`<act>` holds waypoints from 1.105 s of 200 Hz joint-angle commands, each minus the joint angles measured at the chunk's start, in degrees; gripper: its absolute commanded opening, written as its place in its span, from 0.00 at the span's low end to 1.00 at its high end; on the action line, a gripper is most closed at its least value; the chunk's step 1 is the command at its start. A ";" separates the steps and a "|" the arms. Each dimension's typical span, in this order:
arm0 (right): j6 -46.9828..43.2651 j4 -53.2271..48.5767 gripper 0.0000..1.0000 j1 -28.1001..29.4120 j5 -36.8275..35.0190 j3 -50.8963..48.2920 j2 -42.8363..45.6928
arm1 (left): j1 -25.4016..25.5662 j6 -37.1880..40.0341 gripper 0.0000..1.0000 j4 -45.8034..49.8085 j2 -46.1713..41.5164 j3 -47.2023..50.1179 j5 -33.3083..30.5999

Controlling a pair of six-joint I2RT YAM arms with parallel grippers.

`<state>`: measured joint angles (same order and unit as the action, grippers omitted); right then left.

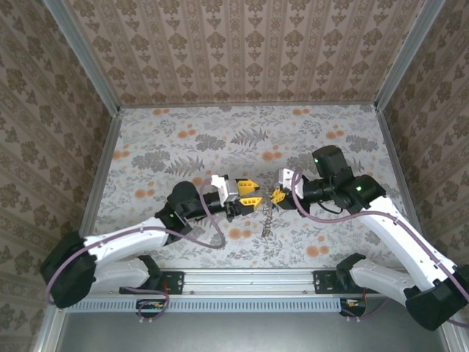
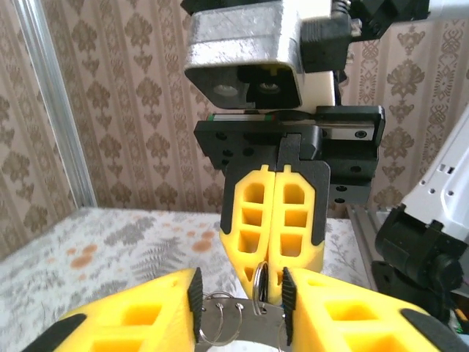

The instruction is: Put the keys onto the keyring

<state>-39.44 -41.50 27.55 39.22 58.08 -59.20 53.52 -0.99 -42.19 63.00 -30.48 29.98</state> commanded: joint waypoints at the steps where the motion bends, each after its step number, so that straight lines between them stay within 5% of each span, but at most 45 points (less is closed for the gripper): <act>1: -6.04 -7.02 0.00 2.46 -8.01 2.52 -1.62 | -1.45 5.32 0.37 22.26 -2.84 -4.37 0.68; 38: -8.17 -10.03 0.00 5.19 -12.47 5.38 -4.19 | -2.20 8.40 0.38 33.52 -2.81 -7.55 4.69; 106: -9.31 -12.40 0.00 8.36 -13.18 8.36 -6.96 | -3.24 7.42 0.44 32.81 3.19 -10.41 14.59; 221: -8.04 -9.52 0.00 9.10 -10.37 8.18 -6.85 | -3.03 4.65 0.37 29.74 7.25 -13.17 15.88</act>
<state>-47.79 -52.51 36.27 26.55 64.58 -66.02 50.52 4.51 -11.22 69.08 -41.67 45.23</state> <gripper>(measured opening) 0.058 0.381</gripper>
